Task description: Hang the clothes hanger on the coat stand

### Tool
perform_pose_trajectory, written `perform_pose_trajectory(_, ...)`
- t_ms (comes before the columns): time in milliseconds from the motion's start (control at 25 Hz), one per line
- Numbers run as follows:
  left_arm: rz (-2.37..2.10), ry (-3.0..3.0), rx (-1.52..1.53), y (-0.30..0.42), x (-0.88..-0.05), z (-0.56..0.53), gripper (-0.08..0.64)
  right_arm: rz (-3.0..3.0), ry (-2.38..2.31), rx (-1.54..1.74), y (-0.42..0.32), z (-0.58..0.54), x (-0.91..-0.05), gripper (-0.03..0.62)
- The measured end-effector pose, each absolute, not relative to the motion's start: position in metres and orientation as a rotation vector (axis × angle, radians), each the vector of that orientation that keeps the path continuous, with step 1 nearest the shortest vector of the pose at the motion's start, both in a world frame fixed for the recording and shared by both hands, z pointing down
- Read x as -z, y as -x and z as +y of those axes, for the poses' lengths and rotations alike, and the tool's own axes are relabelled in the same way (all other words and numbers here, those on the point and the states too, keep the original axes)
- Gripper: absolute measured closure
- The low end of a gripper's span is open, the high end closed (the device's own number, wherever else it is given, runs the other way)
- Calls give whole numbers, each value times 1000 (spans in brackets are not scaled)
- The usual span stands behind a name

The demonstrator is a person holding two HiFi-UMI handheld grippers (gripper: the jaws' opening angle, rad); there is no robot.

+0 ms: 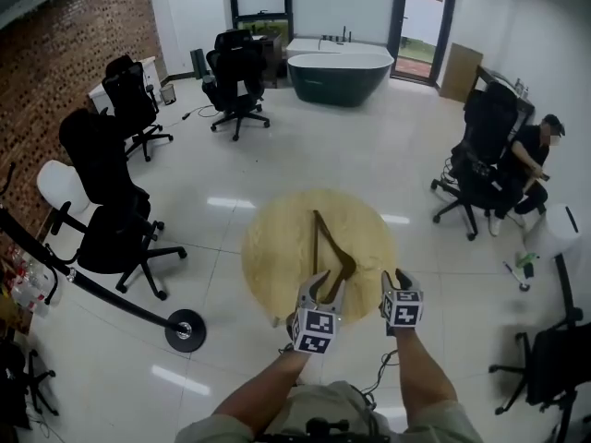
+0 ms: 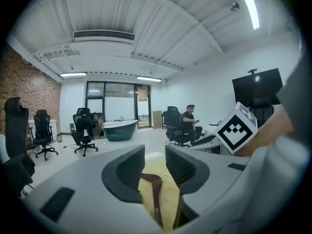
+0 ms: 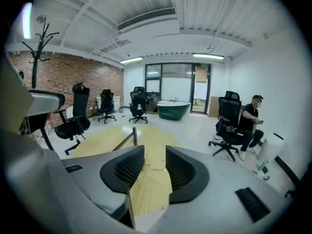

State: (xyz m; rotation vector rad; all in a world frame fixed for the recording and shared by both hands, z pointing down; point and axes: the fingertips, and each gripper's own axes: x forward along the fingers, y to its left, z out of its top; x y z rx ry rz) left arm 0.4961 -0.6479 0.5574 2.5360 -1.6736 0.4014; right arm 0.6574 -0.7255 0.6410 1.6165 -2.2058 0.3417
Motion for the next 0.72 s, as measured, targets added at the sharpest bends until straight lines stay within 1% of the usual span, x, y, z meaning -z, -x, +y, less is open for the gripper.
perform_pose_trajectory(160,-1655,-2527,-438,-507,-567,-704,440,-2157,-1646,-464,-671,-780,-669,460)
perform_pose_trajectory(360,-1696,-2486,-495,-578,-589,-785,440,-2169,-1656,-772,-736,-859,-735,460)
perform_pose_trajectory(560,-1730,-2435,-557,-667,-619,-875,440,-2165,-1601,-1029,-797,-943,-802,460)
perform_pose_trajectory(720,-1742,-2385,-602,-701,-648,-940,440,-2170,-1565,-1152,-816,-1005,-835,460)
